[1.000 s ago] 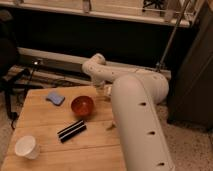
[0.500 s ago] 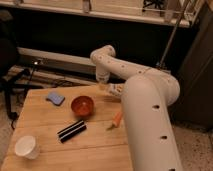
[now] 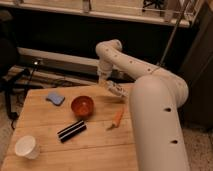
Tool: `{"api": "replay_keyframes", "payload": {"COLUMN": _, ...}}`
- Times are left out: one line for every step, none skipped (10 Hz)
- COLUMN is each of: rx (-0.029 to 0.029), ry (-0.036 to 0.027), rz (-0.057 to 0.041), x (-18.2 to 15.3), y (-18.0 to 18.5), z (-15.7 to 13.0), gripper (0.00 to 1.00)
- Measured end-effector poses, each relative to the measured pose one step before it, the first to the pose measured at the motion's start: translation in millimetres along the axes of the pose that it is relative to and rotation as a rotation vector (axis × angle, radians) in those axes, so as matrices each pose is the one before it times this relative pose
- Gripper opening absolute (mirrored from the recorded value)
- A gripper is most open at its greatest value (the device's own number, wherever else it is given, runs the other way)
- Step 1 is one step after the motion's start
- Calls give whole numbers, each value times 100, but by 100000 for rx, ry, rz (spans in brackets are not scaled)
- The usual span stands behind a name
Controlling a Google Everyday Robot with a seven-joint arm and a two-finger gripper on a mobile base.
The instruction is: Stand the bottle upright
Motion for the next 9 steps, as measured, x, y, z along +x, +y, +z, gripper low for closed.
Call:
{"api": "replay_keyframes", "payload": {"rx": -1130, "ry": -2485, "rz": -87, "x": -219, "y": 143, "z": -518, "gripper": 0}}
{"api": "replay_keyframes", "payload": {"rx": -1043, "ry": -2349, "rz": -103, "x": -240, "y": 138, "z": -415, "gripper": 0}}
{"api": "replay_keyframes", "payload": {"rx": -2276, "ry": -4961, "rz": -162, "x": -485, "y": 321, "z": -539, "gripper": 0}}
{"api": "replay_keyframes", "payload": {"rx": -1455, "ry": -4602, "rz": -380, "x": -481, "y": 189, "z": -393, "gripper": 0}}
{"api": "replay_keyframes", "payload": {"rx": -1813, "ry": -6263, "rz": -690, "x": -556, "y": 205, "z": -426, "gripper": 0}}
{"api": "replay_keyframes", "payload": {"rx": -1723, "ry": -5245, "rz": -802, "x": -331, "y": 169, "z": -279, "gripper": 0}}
{"api": "replay_keyframes", "payload": {"rx": -2130, "ry": -5668, "rz": -1048, "x": -79, "y": 203, "z": -211, "gripper": 0}}
{"api": "replay_keyframes", "payload": {"rx": -1141, "ry": -3191, "rz": -682, "x": 65, "y": 73, "z": -172, "gripper": 0}}
{"api": "replay_keyframes", "payload": {"rx": -1529, "ry": -3997, "rz": -924, "x": 191, "y": 106, "z": -249, "gripper": 0}}
